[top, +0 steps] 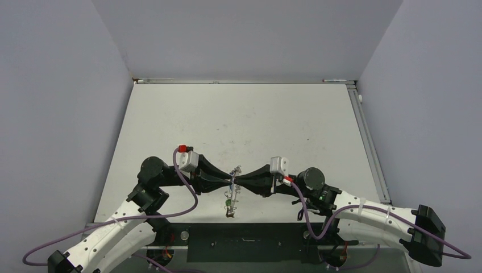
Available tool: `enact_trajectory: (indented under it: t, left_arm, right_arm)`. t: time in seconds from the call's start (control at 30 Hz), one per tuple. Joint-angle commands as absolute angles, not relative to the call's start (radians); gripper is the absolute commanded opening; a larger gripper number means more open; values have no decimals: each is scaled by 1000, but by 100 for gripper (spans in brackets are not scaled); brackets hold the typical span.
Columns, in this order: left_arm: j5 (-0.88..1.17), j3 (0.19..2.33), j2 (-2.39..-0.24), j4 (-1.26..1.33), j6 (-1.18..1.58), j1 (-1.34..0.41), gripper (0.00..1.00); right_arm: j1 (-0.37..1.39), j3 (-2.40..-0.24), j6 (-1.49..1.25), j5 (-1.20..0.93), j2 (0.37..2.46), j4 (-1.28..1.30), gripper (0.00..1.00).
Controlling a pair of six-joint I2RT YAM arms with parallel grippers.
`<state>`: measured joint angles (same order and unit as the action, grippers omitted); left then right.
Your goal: Put the keys on the keyring
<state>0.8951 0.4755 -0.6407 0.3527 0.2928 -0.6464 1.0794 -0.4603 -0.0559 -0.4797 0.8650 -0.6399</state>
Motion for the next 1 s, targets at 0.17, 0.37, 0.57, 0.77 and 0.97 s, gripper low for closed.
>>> enact_trajectory:
  t: [0.17, 0.37, 0.57, 0.77, 0.97]
  left_arm:
    - [906, 470, -632, 400, 290, -650, 15]
    - [904, 469, -627, 394, 285, -650, 0]
    - [884, 468, -616, 380, 276, -650, 6]
    - [887, 466, -617, 379, 279, -650, 10]
    - [884, 465, -614, 388, 282, -650, 6]
  right_arm:
    - [1073, -508, -77, -510, 888, -778, 5]
    - [1072, -496, -91, -511, 892, -814, 5]
    - [1072, -483, -107, -504, 888, -846, 5]
    - [1072, -482, -114, -504, 894, -856, 5]
    - [1071, -482, -115, -507, 905, -858, 5]
